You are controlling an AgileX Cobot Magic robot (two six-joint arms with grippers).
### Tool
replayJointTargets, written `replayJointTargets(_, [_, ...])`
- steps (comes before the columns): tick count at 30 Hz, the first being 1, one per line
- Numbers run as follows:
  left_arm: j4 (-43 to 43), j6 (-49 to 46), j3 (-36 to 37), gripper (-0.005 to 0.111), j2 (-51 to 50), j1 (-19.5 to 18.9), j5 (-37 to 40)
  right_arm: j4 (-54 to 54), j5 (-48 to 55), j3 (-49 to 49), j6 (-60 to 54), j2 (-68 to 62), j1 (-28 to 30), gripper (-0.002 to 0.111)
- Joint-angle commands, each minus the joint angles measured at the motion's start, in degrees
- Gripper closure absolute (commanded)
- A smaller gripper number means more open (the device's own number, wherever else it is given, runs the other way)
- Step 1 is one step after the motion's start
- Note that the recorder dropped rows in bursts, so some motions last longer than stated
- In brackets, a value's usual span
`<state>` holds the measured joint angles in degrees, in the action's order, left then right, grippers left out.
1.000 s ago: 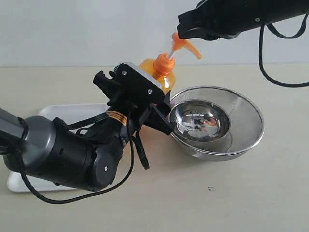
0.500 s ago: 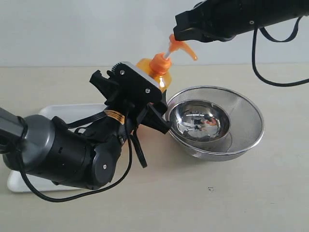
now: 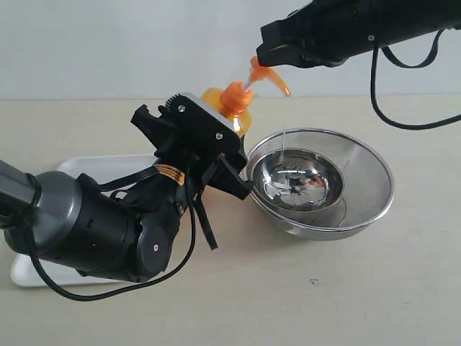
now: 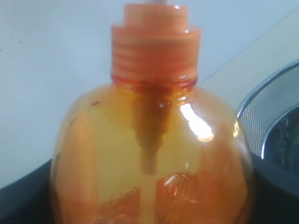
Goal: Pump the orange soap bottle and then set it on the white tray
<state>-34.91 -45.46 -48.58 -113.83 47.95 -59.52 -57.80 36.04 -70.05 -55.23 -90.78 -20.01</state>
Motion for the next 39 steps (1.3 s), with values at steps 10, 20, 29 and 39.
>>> replayJointTargets(10, [3.8, 1.7, -0.8, 0.102, 1.2, 0.7, -4.5, 4.4, -0.3, 1.4, 2.1, 2.9, -0.5, 0.108])
replayJointTargets(20, [2.8, 2.1, -0.8, 0.102, 1.2, 0.7, -4.7, 8.1, -4.4, 1.4, 6.2, 10.6, -0.5, 0.056])
replayJointTargets(29, [2.7, 5.1, -0.8, 0.102, 1.2, 0.7, -5.6, 25.7, -6.7, 1.4, 18.0, 17.1, -0.5, 0.103])
replayJointTargets(39, [2.3, 7.4, -0.8, 0.102, 1.2, 0.7, -5.6, 30.2, -17.1, 7.9, 24.9, 27.0, -0.5, 0.108])
